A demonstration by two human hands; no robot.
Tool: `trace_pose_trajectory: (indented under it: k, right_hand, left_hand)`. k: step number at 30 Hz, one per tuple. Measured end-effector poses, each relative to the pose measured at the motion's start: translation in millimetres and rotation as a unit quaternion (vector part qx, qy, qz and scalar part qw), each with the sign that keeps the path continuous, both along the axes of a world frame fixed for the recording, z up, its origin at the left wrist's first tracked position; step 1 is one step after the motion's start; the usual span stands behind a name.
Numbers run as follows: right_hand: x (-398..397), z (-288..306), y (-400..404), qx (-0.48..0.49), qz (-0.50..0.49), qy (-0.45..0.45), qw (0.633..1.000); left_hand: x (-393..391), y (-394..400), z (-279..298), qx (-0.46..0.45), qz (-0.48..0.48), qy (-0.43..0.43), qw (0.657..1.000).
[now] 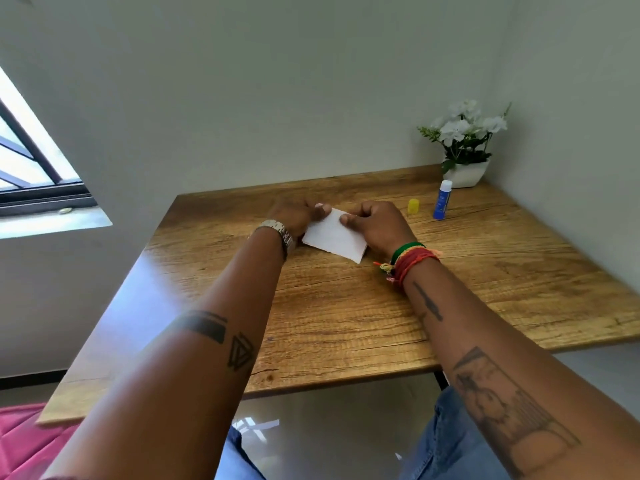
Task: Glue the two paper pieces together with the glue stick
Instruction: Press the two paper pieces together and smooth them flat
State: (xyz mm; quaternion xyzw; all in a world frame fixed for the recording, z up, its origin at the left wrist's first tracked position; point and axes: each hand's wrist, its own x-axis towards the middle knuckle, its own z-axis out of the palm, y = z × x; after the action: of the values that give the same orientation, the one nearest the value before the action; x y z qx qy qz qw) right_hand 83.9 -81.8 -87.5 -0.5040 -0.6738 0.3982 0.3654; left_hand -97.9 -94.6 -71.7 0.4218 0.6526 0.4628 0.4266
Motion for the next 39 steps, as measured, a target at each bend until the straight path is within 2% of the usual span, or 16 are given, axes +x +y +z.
trace_pose_trajectory:
  k: [6, 9, 11, 13, 16, 20, 23, 26, 28, 33, 37, 39]
  right_hand:
    - [10.4, 9.6, 10.8, -0.079, 0.052, -0.002, 0.996]
    - [8.0, 15.2, 13.6, -0.074, 0.056, -0.035, 0.995]
    - [3.6, 11.8, 13.3, -0.077, 0.011, 0.007, 0.997]
    - [0.2, 7.6, 12.3, -0.083, -0.024, 0.06, 0.994]
    - [-3.6, 6.2, 13.3, -0.09, -0.037, 0.071, 0.993]
    - [-5.1, 13.7, 14.8, -0.092, 0.012, 0.027, 0.995]
    - [-7.8, 14.0, 16.8, -0.058, -0.013, -0.008, 0.998]
    - [-12.2, 8.2, 18.7, -0.067, -0.071, 0.06, 0.993]
    - [-14.0, 7.0, 18.2, -0.064, -0.085, 0.071, 0.992]
    - [-13.1, 5.9, 18.4, -0.072, -0.066, 0.07, 0.993]
    - [-15.7, 3.1, 17.8, -0.054, -0.113, 0.085, 0.989]
    - [-19.1, 4.3, 15.9, -0.053, -0.127, 0.097, 0.986]
  left_hand:
    - [-0.4, 7.6, -4.0, -0.012, -0.009, 0.045, 0.999]
    - [-0.8, 7.1, -1.3, -0.022, -0.037, -0.054, 0.998]
    - [1.4, 6.5, -3.9, -0.024, -0.044, -0.124, 0.991]
    - [2.0, 6.8, -12.3, -0.01, -0.026, -0.142, 0.989]
    - [-1.5, 5.4, -22.1, 0.005, 0.008, -0.146, 0.989]
    - [-3.8, 9.7, -19.0, -0.019, 0.013, -0.117, 0.993]
    - [-1.8, 11.5, -17.9, -0.024, 0.012, -0.098, 0.995]
    - [-0.8, 10.4, -21.8, -0.014, 0.017, -0.143, 0.99]
    - [-1.3, 9.7, -23.7, -0.006, 0.035, -0.151, 0.988]
    - [1.9, 9.2, -18.7, -0.028, 0.063, -0.122, 0.99]
    - [8.7, 8.2, -19.0, -0.002, 0.04, -0.145, 0.989]
    - [10.7, 6.8, -22.1, 0.006, 0.043, -0.094, 0.995]
